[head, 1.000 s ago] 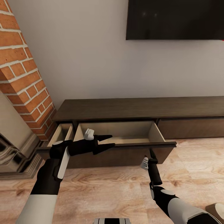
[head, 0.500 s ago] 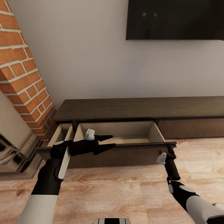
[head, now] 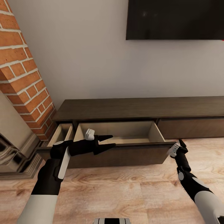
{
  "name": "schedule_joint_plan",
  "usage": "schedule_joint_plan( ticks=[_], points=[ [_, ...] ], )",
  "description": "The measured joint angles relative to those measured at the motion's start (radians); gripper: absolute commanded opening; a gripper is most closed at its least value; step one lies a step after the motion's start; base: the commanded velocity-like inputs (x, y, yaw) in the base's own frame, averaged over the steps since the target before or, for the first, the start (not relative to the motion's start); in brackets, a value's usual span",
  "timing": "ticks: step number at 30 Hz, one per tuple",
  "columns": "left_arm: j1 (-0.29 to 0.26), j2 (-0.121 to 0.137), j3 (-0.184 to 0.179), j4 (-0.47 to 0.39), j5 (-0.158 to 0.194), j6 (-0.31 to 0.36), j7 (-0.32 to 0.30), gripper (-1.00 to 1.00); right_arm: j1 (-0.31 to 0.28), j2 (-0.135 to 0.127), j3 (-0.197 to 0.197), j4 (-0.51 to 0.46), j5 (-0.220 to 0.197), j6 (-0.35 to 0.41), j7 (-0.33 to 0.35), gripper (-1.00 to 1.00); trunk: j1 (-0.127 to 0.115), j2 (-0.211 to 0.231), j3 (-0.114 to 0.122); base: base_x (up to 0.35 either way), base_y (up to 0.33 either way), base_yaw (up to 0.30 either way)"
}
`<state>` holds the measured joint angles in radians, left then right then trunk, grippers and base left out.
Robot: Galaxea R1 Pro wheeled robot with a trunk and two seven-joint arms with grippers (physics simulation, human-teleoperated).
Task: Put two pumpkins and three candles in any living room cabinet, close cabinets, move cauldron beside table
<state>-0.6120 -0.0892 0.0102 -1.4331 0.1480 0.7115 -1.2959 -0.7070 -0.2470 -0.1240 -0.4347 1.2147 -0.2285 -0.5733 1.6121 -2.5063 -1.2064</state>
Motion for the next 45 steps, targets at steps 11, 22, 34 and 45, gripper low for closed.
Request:
schedule_joint_plan(
  ticks=[11,22,34,45],
  points=[
    [0.000,-0.002,0.001,0.006,0.000,-0.001,0.001,1.00,0.000,0.002,-0.226,-0.247,-0.190,0.010,0.544,1.00,0.000,0.000,0.000,0.000,0.000,0.000],
    [0.000,-0.003,0.001,0.006,0.000,-0.001,0.001,1.00,0.000,0.009,-0.230,-0.430,-0.375,0.064,0.810,1.00,0.000,0.000,0.000,0.000,0.000,0.000],
    [0.000,-0.003,0.001,0.006,0.000,-0.001,0.001,1.00,0.001,0.013,-0.252,-0.474,-0.410,0.079,0.821,1.00,0.000,0.000,0.000,0.000,0.000,0.000],
    [0.000,-0.002,0.001,0.007,0.000,-0.001,0.001,1.00,0.016,0.092,-0.262,-0.571,-0.480,0.077,0.817,1.00,0.000,0.000,0.000,0.000,0.000,0.000]
  ],
)
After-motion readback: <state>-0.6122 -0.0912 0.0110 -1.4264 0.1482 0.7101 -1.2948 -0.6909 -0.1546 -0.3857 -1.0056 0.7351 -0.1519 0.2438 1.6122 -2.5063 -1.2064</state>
